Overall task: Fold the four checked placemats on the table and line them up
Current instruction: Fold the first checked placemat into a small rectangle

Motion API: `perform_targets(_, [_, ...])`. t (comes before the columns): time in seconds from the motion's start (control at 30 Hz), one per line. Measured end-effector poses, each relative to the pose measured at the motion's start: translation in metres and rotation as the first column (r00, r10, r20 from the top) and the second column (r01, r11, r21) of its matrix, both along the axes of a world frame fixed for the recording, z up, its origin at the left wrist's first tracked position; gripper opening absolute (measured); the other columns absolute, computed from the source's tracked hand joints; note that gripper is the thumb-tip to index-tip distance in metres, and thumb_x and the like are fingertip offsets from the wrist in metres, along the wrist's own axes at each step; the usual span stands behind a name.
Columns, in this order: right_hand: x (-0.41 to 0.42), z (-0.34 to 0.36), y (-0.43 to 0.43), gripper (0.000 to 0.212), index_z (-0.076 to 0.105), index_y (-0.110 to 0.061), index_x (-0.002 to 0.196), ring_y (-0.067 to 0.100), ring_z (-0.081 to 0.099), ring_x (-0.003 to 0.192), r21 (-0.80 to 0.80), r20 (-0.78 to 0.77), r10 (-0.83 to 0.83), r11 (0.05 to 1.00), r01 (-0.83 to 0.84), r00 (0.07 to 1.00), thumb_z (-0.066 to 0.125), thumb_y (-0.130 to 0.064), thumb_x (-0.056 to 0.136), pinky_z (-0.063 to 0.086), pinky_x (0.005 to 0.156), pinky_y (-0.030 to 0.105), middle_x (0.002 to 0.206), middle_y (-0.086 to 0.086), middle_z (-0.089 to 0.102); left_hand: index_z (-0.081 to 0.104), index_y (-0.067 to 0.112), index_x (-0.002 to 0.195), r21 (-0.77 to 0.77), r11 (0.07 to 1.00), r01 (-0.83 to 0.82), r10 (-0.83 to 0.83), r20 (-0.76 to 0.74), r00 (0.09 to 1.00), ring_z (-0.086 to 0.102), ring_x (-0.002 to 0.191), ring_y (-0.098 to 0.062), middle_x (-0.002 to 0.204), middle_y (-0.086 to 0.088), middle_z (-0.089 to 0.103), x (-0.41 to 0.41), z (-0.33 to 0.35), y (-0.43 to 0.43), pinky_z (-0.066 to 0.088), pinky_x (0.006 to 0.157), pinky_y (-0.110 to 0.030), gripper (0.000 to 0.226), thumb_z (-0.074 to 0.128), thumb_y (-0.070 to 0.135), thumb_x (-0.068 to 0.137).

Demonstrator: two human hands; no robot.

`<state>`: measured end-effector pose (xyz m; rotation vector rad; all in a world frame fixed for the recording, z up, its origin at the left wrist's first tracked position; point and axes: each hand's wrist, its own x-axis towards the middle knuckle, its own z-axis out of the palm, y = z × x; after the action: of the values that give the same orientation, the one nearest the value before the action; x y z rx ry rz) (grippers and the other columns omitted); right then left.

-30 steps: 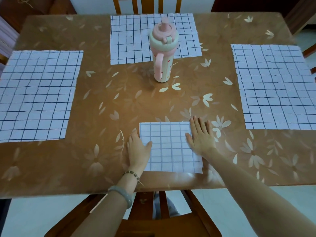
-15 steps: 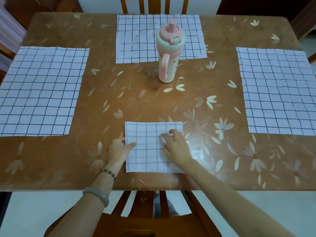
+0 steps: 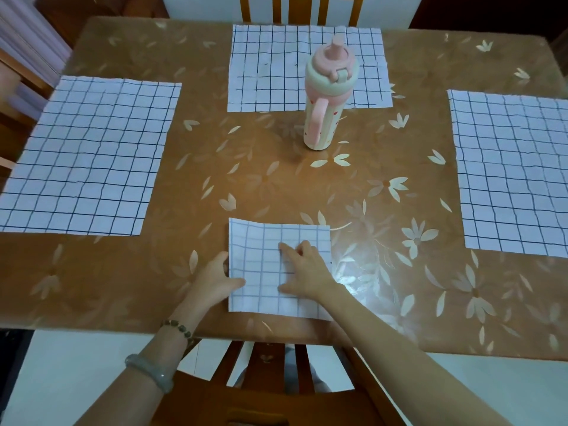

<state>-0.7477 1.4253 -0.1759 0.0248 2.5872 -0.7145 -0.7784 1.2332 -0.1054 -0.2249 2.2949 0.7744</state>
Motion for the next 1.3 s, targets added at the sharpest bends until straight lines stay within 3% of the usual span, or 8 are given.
perform_targets(0.17, [-0.004, 0.004, -0.001, 0.106, 0.017, -0.025, 0.145, 0.027, 0.038, 0.103, 0.083, 0.065, 0.083, 0.993, -0.089, 0.994, 0.079, -0.041, 0.060, 0.043, 0.091, 0.036, 0.116, 0.008, 0.033, 0.048, 0.018, 0.128, 0.044, 0.999, 0.023, -0.021, -0.037, 0.999, 0.043, 0.125, -0.019, 0.114, -0.003, 0.058, 0.005, 0.010, -0.005, 0.036, 0.090, -0.032, 0.044, 0.061, 0.007, 0.087])
perform_targets(0.27, [-0.009, 0.006, -0.001, 0.117, 0.006, -0.024, 0.149, 0.028, 0.038, 0.107, 0.122, 0.098, 0.107, 0.985, -0.118, 0.989, 0.079, -0.045, 0.061, 0.043, 0.092, 0.038, 0.120, 0.010, 0.033, 0.051, 0.020, 0.126, 0.113, 0.992, 0.061, -0.052, -0.077, 0.996, 0.045, 0.087, 0.005, 0.098, 0.006, 0.062, 0.009, 0.021, 0.004, 0.025, 0.069, -0.013, 0.042, 0.059, 0.004, 0.087])
perform_targets(0.43, [-0.016, 0.010, -0.005, 0.126, -0.005, -0.026, 0.150, 0.029, 0.037, 0.114, 0.166, 0.168, 0.110, 0.976, -0.139, 0.980, 0.081, -0.046, 0.060, 0.045, 0.092, 0.042, 0.129, 0.011, 0.029, 0.052, 0.029, 0.129, 0.185, 0.972, 0.142, -0.104, -0.198, 0.975, 0.064, 0.073, -0.009, 0.084, 0.009, 0.066, 0.023, 0.032, 0.025, 0.055, 0.059, -0.027, 0.054, 0.061, 0.003, 0.082])
perform_targets(0.93, [-0.032, 0.018, -0.011, 0.135, -0.018, -0.033, 0.147, 0.031, 0.041, 0.117, 0.174, 0.266, 0.023, 0.982, -0.072, 0.964, 0.085, -0.039, 0.061, 0.046, 0.090, 0.045, 0.132, 0.011, 0.030, 0.046, 0.023, 0.136, 0.206, 0.965, 0.161, -0.111, -0.236, 0.965, 0.062, 0.073, -0.006, 0.085, 0.015, 0.057, 0.035, 0.026, 0.039, 0.052, 0.055, -0.017, 0.056, 0.062, 0.007, 0.085])
perform_targets(1.03, [-0.025, 0.016, -0.004, 0.128, -0.010, -0.033, 0.149, 0.027, 0.041, 0.111, -0.002, 0.229, -0.044, 0.999, 0.046, 0.972, 0.084, -0.033, 0.063, 0.045, 0.091, 0.043, 0.121, 0.008, 0.034, 0.049, 0.032, 0.126, 0.253, 0.952, 0.172, -0.105, -0.256, 0.961, 0.056, 0.059, -0.008, 0.075, 0.004, 0.058, 0.039, 0.026, 0.046, 0.047, 0.053, -0.022, 0.052, 0.062, 0.005, 0.084])
perform_targets(1.1, [-0.017, 0.017, 0.010, 0.103, 0.012, -0.027, 0.150, 0.020, 0.047, 0.099, -0.317, 0.273, -0.263, 0.883, 0.345, 0.925, 0.079, -0.023, 0.072, 0.045, 0.091, 0.034, 0.108, 0.004, 0.043, 0.046, 0.036, 0.130, 0.240, 0.947, 0.213, -0.141, -0.285, 0.948, 0.055, 0.059, -0.007, 0.075, 0.003, 0.057, 0.042, 0.020, 0.055, 0.042, 0.052, -0.018, 0.057, 0.061, 0.007, 0.083])
perform_targets(1.17, [-0.005, 0.022, 0.028, 0.057, 0.045, -0.015, 0.135, 0.018, 0.056, 0.093, -0.551, 0.353, -0.495, 0.576, 0.604, 0.794, 0.068, -0.014, 0.083, 0.047, 0.087, 0.032, 0.097, 0.003, 0.056, 0.043, 0.037, 0.135, 0.212, 0.944, 0.254, -0.181, -0.312, 0.933, 0.057, 0.068, -0.009, 0.083, 0.004, 0.057, 0.043, 0.012, 0.067, 0.044, 0.057, -0.019, 0.062, 0.059, 0.011, 0.081])
perform_targets(1.3, [0.014, 0.029, 0.056, 0.012, 0.069, -0.010, 0.084, 0.016, 0.063, 0.075, -0.632, 0.370, -0.728, 0.258, 0.731, 0.577, 0.061, -0.017, 0.090, 0.053, 0.075, 0.030, 0.077, 0.002, 0.066, 0.037, 0.031, 0.139, 0.173, 0.940, 0.293, -0.236, -0.292, 0.927, 0.060, 0.089, -0.024, 0.094, 0.003, 0.053, 0.046, -0.007, 0.100, 0.048, 0.067, -0.030, 0.062, 0.057, 0.013, 0.083])
